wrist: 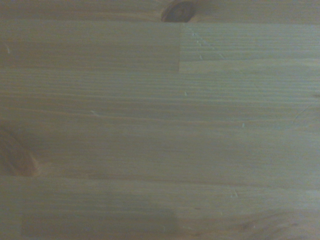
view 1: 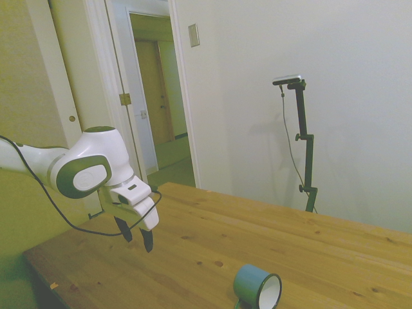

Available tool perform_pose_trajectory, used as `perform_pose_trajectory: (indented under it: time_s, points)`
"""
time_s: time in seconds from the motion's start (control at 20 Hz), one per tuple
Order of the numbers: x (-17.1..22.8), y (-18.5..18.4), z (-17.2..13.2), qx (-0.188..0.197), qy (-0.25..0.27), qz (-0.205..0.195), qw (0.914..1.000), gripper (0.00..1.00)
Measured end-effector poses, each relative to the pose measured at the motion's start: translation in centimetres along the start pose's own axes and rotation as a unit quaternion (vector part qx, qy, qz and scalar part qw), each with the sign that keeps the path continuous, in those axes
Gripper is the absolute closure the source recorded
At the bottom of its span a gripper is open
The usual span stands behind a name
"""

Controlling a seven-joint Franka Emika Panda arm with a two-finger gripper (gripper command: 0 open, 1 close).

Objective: Flip the mug upright

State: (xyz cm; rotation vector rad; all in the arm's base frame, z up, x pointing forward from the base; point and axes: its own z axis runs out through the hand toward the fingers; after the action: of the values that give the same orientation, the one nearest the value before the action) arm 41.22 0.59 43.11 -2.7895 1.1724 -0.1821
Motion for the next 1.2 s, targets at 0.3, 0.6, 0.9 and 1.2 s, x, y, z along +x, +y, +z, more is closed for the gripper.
perform_pose_trajectory:
  time_s: [0.3, 0.6, 0.9, 1.2]
  points:
    - [3.1, 2.4, -1.2, -0.013, 0.019, 0.021, 0.9995, 0.0]
    - [10.5, 9.2, -4.6, 0.0, 0.046, 0.081, 0.9956, 0.0]
    - [18.3, 16.4, -5.4, -0.003, 0.054, 0.116, 0.9918, 0.0]
    - [20.5, 18.3, -6.8, 0.009, 0.07, 0.105, 0.992, 0.0]
